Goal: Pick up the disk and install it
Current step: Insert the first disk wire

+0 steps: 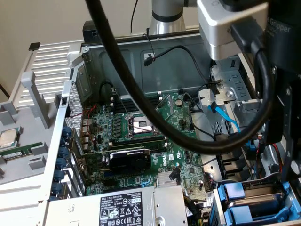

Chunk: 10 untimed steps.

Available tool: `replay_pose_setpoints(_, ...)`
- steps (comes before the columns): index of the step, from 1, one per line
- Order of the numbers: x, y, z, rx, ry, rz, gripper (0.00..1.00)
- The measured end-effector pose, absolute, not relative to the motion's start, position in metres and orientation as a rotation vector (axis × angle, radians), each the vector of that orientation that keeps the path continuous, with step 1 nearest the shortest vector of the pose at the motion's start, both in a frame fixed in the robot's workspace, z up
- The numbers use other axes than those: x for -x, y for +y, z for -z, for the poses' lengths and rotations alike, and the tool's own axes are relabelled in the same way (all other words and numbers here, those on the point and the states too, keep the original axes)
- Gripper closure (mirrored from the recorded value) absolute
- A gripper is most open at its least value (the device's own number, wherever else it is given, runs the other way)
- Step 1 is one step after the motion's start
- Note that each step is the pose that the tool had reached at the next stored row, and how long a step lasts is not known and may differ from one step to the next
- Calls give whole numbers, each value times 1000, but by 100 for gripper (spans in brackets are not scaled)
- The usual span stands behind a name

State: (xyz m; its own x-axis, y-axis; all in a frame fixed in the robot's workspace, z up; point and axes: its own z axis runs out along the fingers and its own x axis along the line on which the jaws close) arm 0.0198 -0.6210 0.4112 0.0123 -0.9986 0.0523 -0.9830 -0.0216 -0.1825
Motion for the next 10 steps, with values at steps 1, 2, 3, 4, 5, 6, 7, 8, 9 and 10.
replay_pose_setpoints(1, -21, -621, -411, 2167, 2127, 252, 51)
replay_pose_setpoints(2, -23, -621, -411, 2170, 2124, 250, 51)
replay_pose_setpoints(3, -24, -621, -411, 2175, 2120, 249, 51)
replay_pose_setpoints(4, -25, -621, -411, 2181, 2113, 247, 51)
replay_pose_setpoints(5, -26, -622, -411, 2190, 2104, 245, 51)
replay_pose_setpoints(6, -27, -622, -411, 2198, 2095, 243, 51)
replay_pose_setpoints(7, -28, -622, -411, 2208, 2085, 241, 51)
replay_pose_setpoints(8, -29, -622, -411, 2216, 2076, 239, 51)
replay_pose_setpoints(9, -30, -622, -411, 2224, 2066, 236, 51)
replay_pose_setpoints(10, -31, -622, -411, 2233, 2057, 234, 51)
